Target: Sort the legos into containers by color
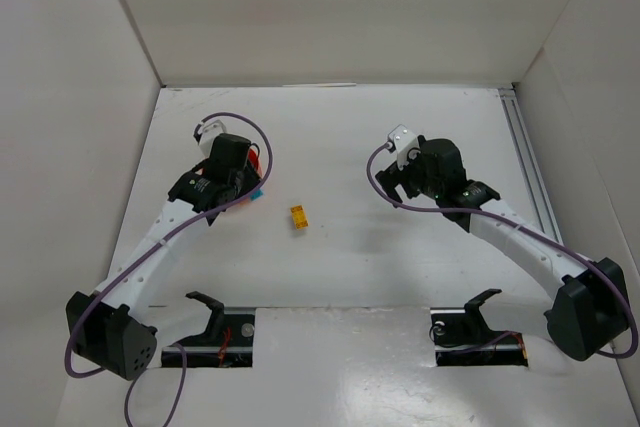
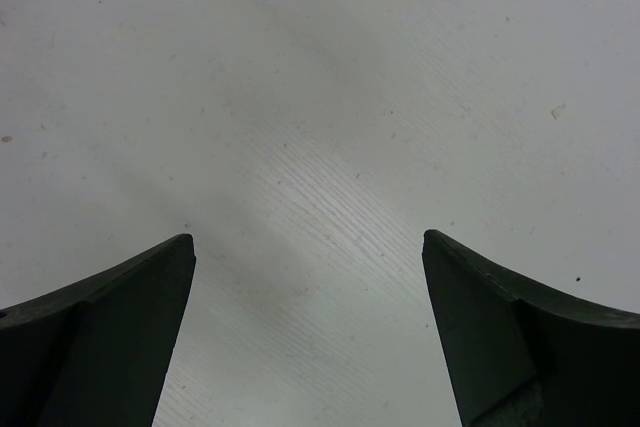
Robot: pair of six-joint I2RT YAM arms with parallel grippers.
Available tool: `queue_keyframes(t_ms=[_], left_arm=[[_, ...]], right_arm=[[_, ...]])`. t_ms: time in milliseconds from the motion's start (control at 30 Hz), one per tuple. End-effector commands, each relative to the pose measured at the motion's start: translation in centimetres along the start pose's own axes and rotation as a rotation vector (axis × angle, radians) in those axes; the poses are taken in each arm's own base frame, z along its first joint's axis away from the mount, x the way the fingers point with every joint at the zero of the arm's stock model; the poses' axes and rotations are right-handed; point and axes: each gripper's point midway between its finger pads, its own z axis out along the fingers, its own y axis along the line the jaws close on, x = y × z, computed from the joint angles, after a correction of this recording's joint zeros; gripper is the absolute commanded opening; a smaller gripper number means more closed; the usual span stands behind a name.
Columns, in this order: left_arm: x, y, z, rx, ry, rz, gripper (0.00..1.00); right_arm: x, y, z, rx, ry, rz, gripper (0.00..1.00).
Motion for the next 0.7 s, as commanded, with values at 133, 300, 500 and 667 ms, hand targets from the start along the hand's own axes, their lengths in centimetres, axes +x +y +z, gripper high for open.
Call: queue_keyframes(t_ms=[133,300,500,667], left_arm=[[-1.3,-0.1,-0.9,0.001,-0.051,-0.02,0.0],[-1.6,-0.1,-0.9,0.0,-0.065,-0.024,0.0],[-2.1,-0.1,-1.0,-0.007,-0.084,-0.027,0.0],[-2.3,-0.2,-0.9,-0.007,-0.084,-0.017,0.0]], right_arm=[[-1.7,-0.6,-0.4,0.019,-0.069,0.007,1.0],[-1.3,-0.4,-0.4,0.016,-0.06,0.008,1.0],[-1.3,-0.6,-0.5,0.028,-0.067,0.008,1.0],[-1.3,-0.6,-0.5,0.028,-0.067,0.008,1.0]])
